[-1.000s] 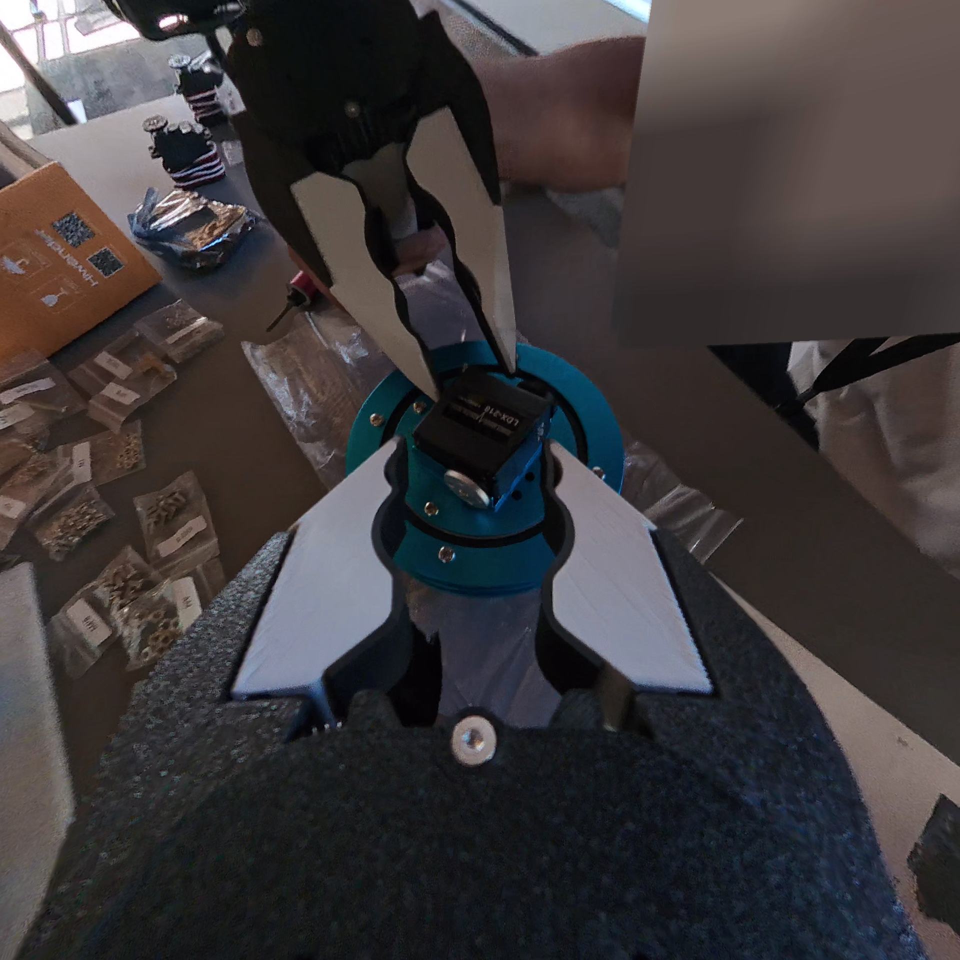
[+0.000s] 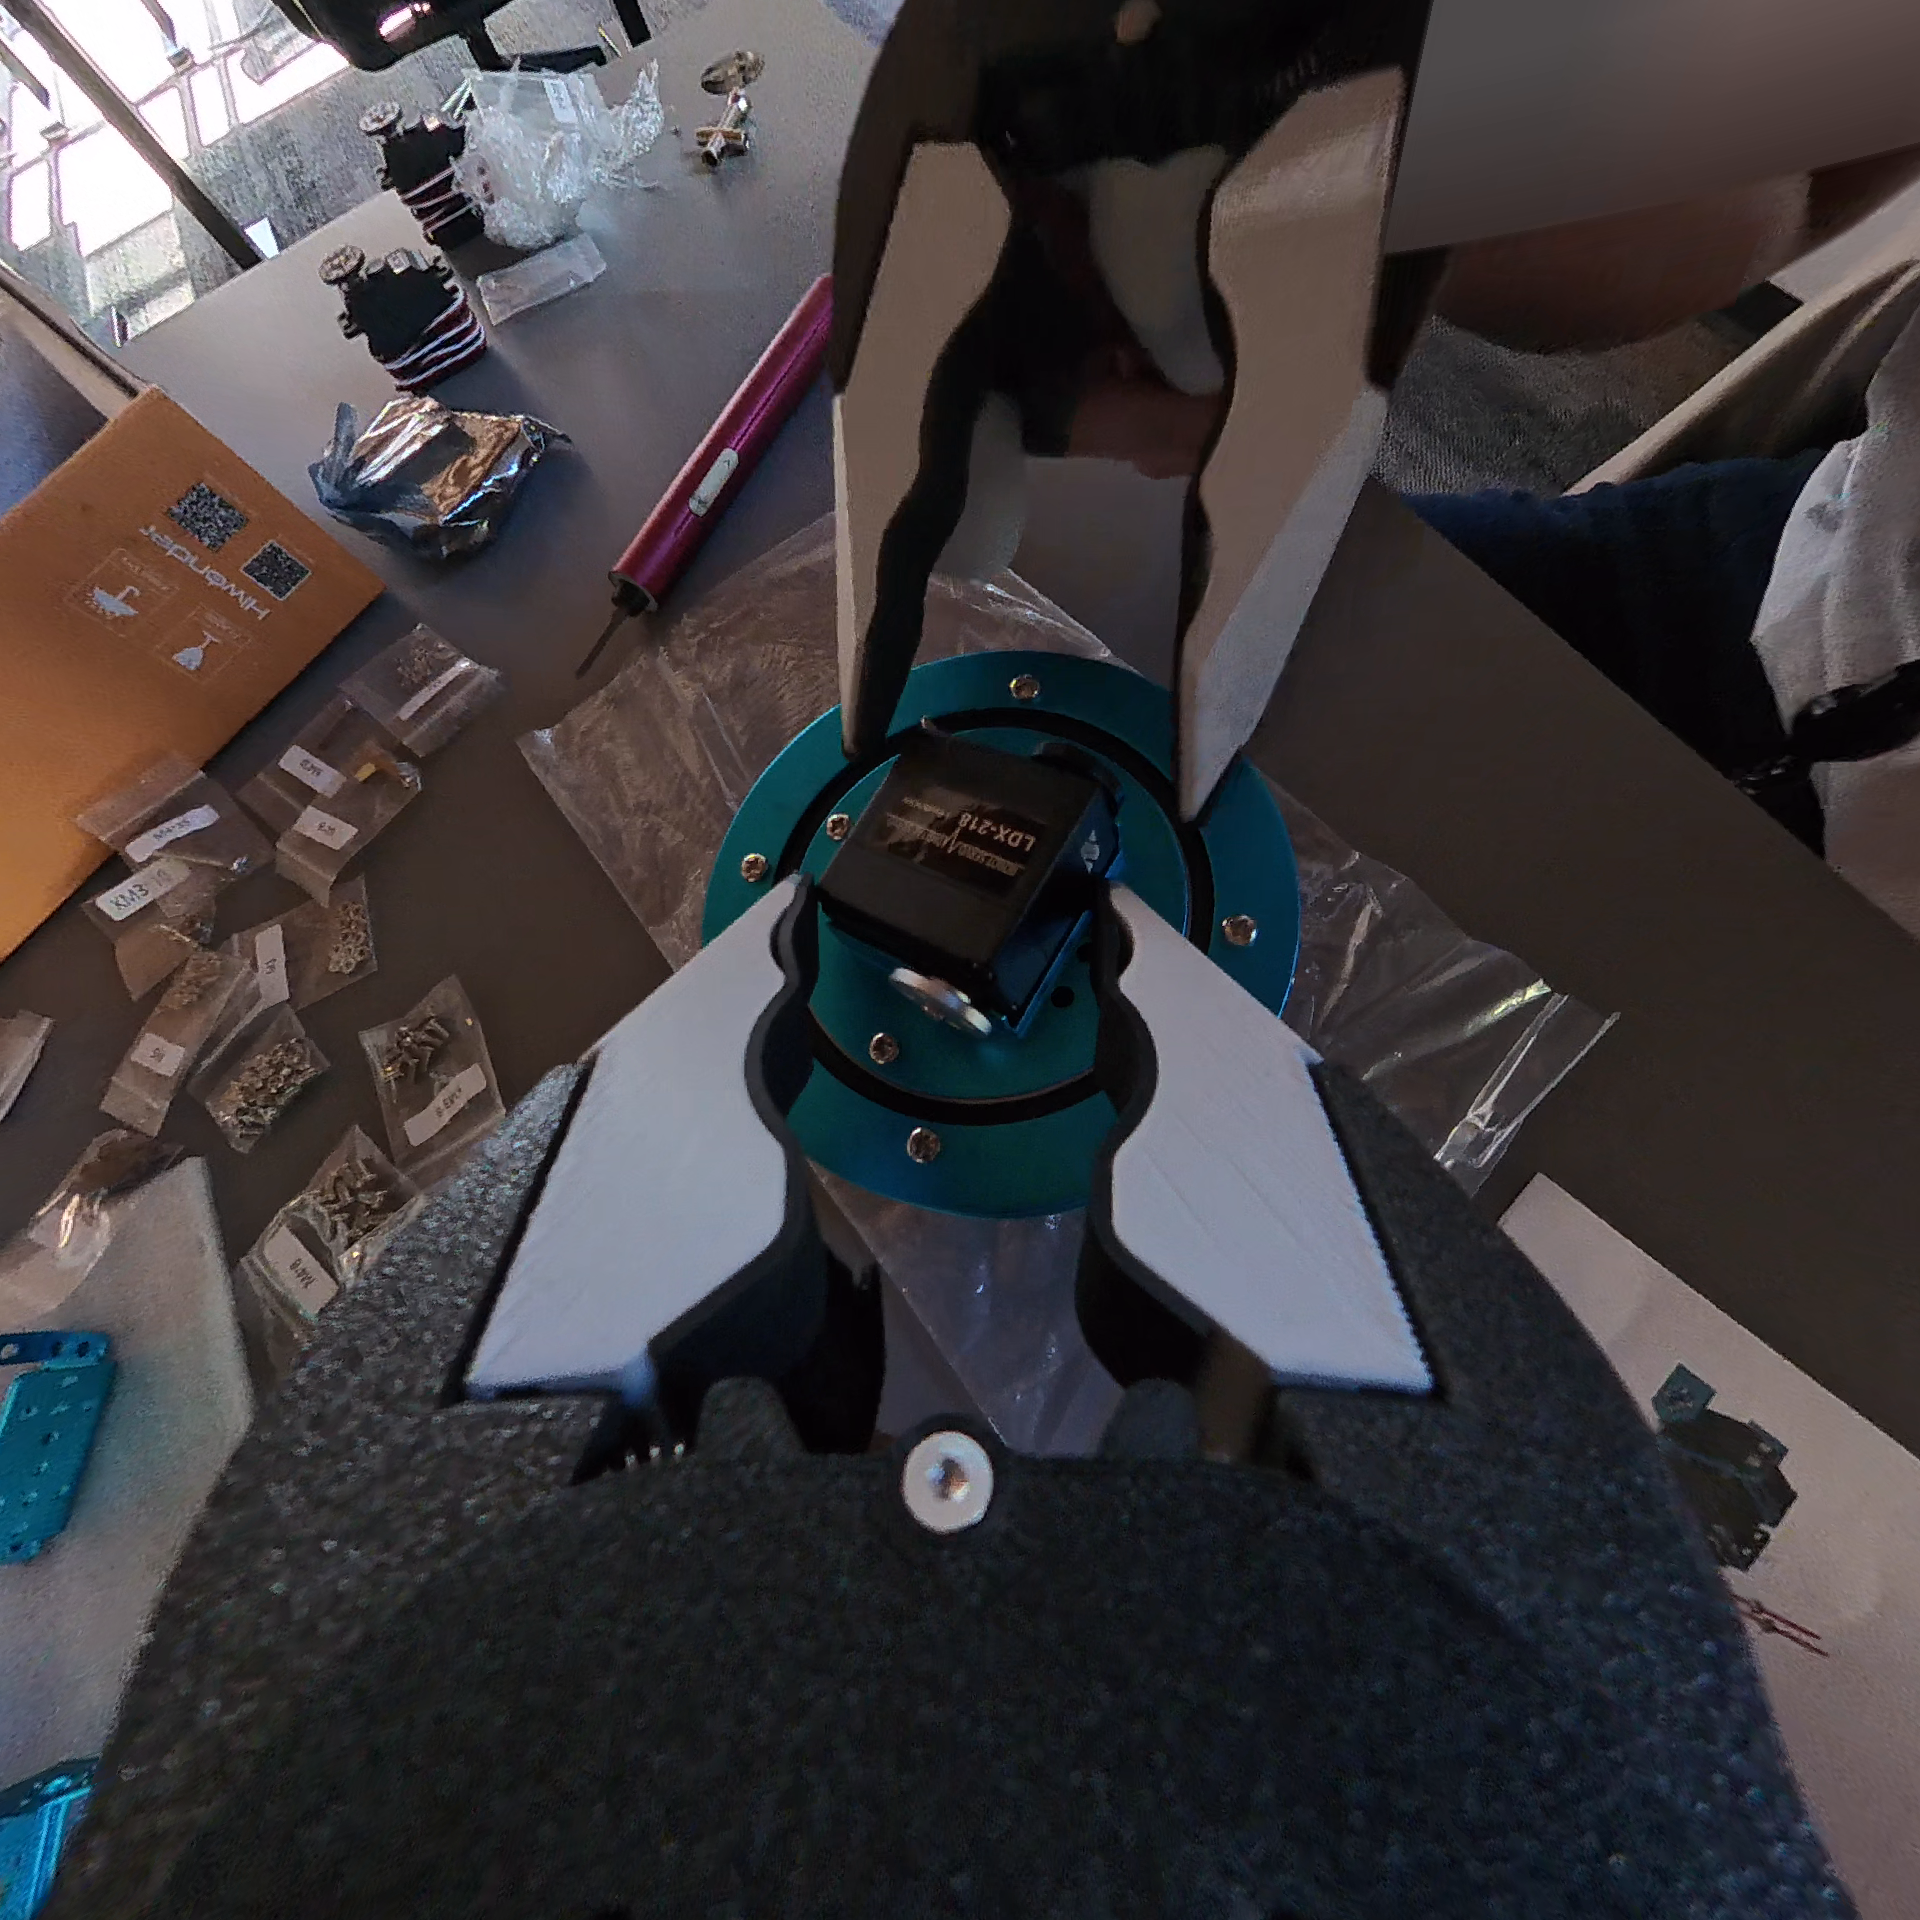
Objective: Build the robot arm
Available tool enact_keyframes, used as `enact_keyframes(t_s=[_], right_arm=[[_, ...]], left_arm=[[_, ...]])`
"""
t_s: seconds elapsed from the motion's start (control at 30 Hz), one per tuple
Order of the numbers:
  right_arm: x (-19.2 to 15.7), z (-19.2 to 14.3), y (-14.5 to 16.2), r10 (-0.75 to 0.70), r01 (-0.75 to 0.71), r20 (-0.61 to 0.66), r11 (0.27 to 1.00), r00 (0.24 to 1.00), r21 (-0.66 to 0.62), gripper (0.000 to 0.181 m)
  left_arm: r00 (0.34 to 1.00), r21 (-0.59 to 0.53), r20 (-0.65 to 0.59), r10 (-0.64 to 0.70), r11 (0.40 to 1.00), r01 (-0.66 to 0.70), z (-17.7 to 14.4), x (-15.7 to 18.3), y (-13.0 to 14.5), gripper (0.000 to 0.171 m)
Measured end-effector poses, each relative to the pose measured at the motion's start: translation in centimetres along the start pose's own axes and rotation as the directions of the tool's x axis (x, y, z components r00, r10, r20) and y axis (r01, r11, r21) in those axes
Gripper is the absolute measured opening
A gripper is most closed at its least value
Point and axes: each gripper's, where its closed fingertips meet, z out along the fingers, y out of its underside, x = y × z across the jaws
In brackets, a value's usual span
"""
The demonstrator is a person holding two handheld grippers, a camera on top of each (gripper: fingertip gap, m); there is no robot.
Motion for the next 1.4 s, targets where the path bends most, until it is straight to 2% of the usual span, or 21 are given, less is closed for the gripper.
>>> enact_keyframes(t_s=[0.07,0.13,0.27,0.37,0.43,0.5,0.57,0.7,0.77,0.87,0.97,1.07,1.17,1.23,1.27,1.33,1.4], right_arm=[[0.2,0.6,0.4,0.031,-0.031,-0.016,0.999,0.999,-0.017,0.055],[-0.2,0.9,0.2,0.068,-0.068,0.001,0.998,0.998,0.003,0.042],[0.1,1.0,0.2,0.071,-0.071,-0.022,0.997,0.997,0.029,0.042],[-0.1,1.0,0.0,0.145,-0.144,-0.003,0.988,0.989,0.046,0.041],[0.1,0.9,0.3,0.105,-0.104,-0.015,0.994,0.994,0.036,0.042],[0.3,0.2,0.4,0.073,-0.072,-0.026,0.997,0.997,0.032,0.046],[0.7,-1.1,0.3,0.052,-0.05,-0.038,0.997,0.998,0.053,0.049],[0.8,-3.6,0.1,0.079,-0.077,-0.012,0.99,0.997,0.115,0.047],[1.1,-4.3,0.3,0.08,-0.074,-0.035,0.988,0.996,0.137,0.051],[1.9,-4.7,0.9,0.069,-0.056,-0.082,0.987,0.994,0.153,0.055],[2.8,-4.9,1.5,0.128,-0.115,-0.07,0.98,0.989,0.162,0.062],[3.2,-4.9,1.6,0.197,-0.2,0.039,0.967,0.98,0.154,0.071],[3.8,-4.6,1.4,0.188,-0.211,0.159,0.967,0.969,0.146,0.078],[4.1,-4.3,1.6,0.139,-0.163,0.197,0.98,0.97,0.112,0.09],[4.0,-4.2,1.7,0.094,-0.117,0.218,0.988,0.971,0.097,0.09],[3.7,-3.9,2.0,-0.007,-0.013,0.254,0.997,0.967,0.076,0.096],[3.8,-3.4,2.1,-0.091,0.076,0.253,0.995,0.963,0.068,0.094]], left_arm=[[1.0,0.0,0.01,-0.012,1.0,0.012,0.0,0.0,0.0,0.052],[0.999,0.001,0.014,-0.033,0.999,0.033,0.0,0.1,0.0,0.052],[0.994,-0.01,0.063,-0.091,0.996,0.092,-1.7,-0.7,0.2,0.049],[0.955,0.14,0.131,-0.266,0.959,0.248,-4.7,-1.2,-1.8,0.05],[0.88,0.241,0.238,-0.411,0.903,0.357,-5.5,-1.1,-2.5,0.05],[0.751,0.339,0.359,-0.554,0.827,0.448,-5.4,-0.5,-2.3,0.049],[0.655,0.408,0.398,-0.642,0.764,0.501,-4.6,1.9,-1.9,0.049],[0.603,0.364,0.557,-0.571,0.821,0.44,-3.3,5.8,-1.2,0.05],[0.559,0.37,0.602,-0.57,0.82,0.437,-2.8,6.6,-1.0,0.05],[0.509,0.454,0.558,-0.655,0.754,0.474,-2.2,7.3,-1.3,0.05],[0.488,0.51,0.504,-0.712,0.702,0.497,-2.1,7.4,-1.2,0.05],[0.453,0.504,0.517,-0.726,0.686,0.525,-3.0,6.6,0.6,0.053],[0.412,0.494,0.541,-0.733,0.674,0.549,-4.0,5.4,2.7,0.063],[0.411,0.502,0.505,-0.759,0.645,0.575,-3.6,4.9,3.0,0.07],[0.414,0.505,0.49,-0.767,0.637,0.582,-3.3,4.8,3.0,0.072],[0.422,0.489,0.499,-0.757,0.648,0.583,-2.6,4.6,3.1,0.077],[0.427,0.449,0.536,-0.728,0.674,0.586,-2.0,4.4,3.5,0.08]])
